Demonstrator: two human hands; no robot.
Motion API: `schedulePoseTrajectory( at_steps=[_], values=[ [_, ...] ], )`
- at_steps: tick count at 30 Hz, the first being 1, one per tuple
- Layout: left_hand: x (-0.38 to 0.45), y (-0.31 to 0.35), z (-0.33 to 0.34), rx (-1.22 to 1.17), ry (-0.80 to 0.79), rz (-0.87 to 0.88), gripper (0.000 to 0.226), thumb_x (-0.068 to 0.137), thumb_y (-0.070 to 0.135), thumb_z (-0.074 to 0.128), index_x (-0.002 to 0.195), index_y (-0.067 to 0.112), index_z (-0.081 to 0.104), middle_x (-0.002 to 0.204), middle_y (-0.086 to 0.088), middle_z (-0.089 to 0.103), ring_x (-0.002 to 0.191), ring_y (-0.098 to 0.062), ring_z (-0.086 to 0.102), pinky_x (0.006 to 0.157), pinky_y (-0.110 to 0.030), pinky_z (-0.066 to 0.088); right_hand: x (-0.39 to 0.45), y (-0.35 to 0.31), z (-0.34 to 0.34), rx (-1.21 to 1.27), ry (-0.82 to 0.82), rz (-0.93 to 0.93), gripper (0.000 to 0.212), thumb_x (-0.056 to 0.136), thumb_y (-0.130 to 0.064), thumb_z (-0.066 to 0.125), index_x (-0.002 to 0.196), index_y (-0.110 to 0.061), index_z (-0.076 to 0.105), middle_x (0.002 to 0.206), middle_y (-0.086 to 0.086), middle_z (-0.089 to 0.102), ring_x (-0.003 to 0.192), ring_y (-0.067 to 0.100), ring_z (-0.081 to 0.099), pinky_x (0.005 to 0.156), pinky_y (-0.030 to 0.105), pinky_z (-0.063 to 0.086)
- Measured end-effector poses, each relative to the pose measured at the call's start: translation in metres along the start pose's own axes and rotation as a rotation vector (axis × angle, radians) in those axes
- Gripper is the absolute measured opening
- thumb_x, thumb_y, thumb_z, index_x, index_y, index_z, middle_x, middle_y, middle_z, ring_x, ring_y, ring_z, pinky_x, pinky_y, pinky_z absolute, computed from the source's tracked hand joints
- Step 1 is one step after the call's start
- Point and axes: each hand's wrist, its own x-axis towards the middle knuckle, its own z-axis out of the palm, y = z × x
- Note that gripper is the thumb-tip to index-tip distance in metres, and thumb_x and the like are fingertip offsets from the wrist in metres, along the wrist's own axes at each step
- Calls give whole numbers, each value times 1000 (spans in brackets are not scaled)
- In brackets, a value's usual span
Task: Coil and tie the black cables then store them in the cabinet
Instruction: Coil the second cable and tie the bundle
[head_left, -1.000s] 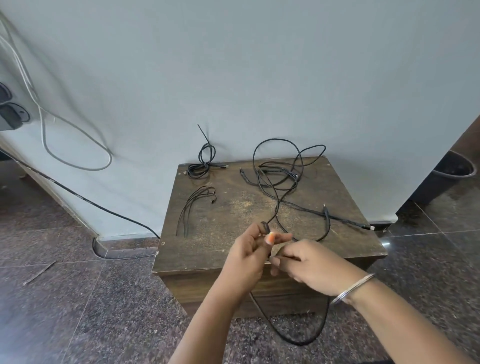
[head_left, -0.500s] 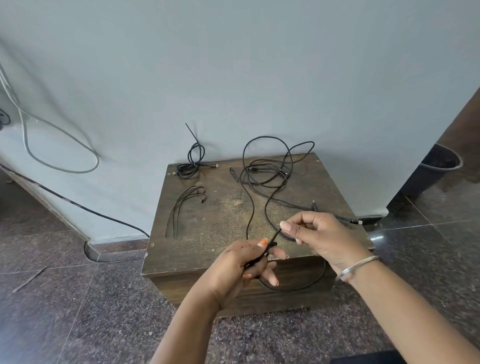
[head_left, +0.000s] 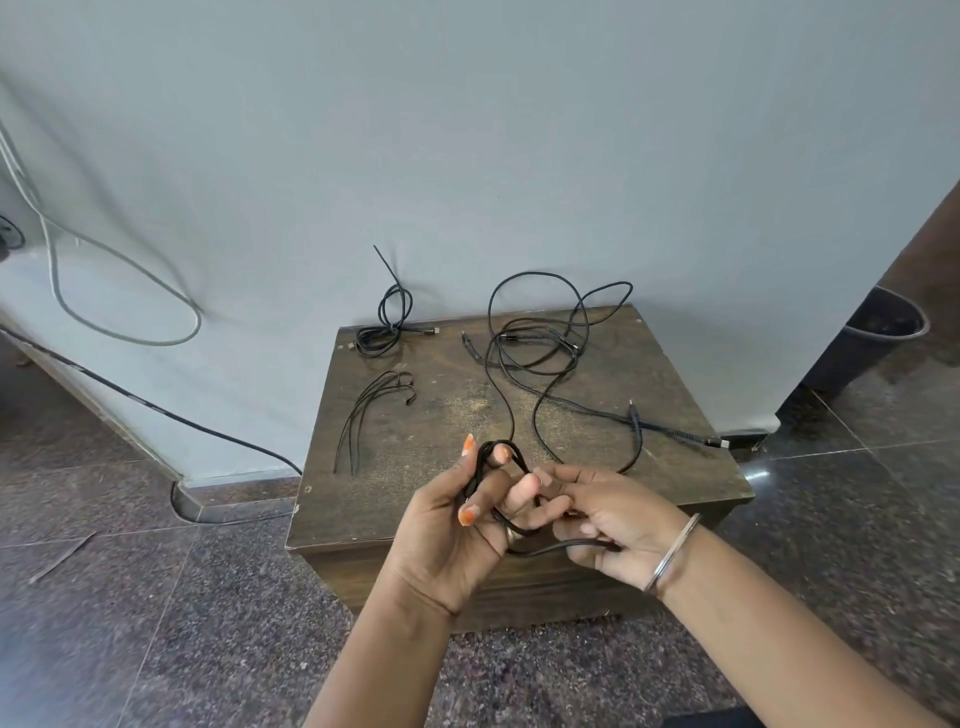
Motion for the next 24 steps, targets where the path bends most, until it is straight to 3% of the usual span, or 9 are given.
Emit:
schedulePoseTrajectory(
  at_steps=[6,12,14,17,20,24],
  values=[
    [0,2,-4,1,-16,46,39,97,29,38,81,6,64,35,5,41,75,-24,72,96,-62,43,3,-9,-16,460,-92,14,21,78,-11,59,96,-4,68,67,2,58,32,1,31,28,10,20],
    [1,4,-3,-10,6,64,34,96,28,41,80,7,63,34,6,40,75,-23,72,92,-64,45,4,-15,-32,481,-137,0,26,80,-2,53,101,-2,70,79,4,65,34,2,34,28,9,24],
    [1,5,-3,-27,9,83,34,97,28,41,80,7,62,35,6,40,76,-23,72,90,-64,45,4,-15,-34,281,-78,-51,26,80,-2,56,102,-5,70,78,4,66,35,0,33,29,10,23],
    [1,7,-3,-72,18,142,33,97,26,40,79,8,60,41,4,43,82,-23,73,87,-66,46,2,-8,-28,-259,14,-194,21,90,-7,57,104,-15,70,76,0,66,39,1,32,35,12,23],
    [2,9,-4,-102,67,206,34,96,27,41,75,9,62,52,2,53,92,-23,71,91,-67,44,-1,0,-17,-651,-62,-224,25,96,-14,51,108,-27,68,71,-5,63,40,2,29,38,15,22],
    [4,11,-5,-61,156,276,31,93,28,43,73,13,61,69,0,65,111,-26,64,103,-59,35,-5,3,-6,-952,-153,-250,33,98,-14,46,123,-29,61,65,-9,63,39,5,33,39,17,26]
  ],
)
